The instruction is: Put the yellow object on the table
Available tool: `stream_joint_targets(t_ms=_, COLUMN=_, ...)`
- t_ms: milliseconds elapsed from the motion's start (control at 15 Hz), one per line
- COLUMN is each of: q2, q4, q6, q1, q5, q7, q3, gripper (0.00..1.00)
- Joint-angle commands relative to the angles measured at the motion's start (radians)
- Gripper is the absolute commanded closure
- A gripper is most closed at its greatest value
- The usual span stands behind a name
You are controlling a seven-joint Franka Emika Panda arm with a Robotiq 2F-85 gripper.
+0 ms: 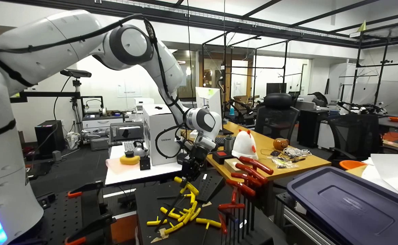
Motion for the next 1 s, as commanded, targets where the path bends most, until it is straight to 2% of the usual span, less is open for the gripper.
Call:
stream_joint_targets(t_ms=0, q2=0.080, q4=0.126, q6=-0.094, q1=0.002, q5=0.024, q7=-0.026, q3=0.005, gripper=0.94)
stream_joint_targets(t_ms=667, q2=0.330, q4=0.439, q6=-0.268, q1=0.053, q5=0.024, q7=-0.056, q3=0.039, gripper=0.94)
stream_joint_targets(t_ms=933, q2=0.375, q4=0.508, q6=-0.256, q1=0.091, q5=0.000, q7=-0.098, q3=0.030, gripper=0.94)
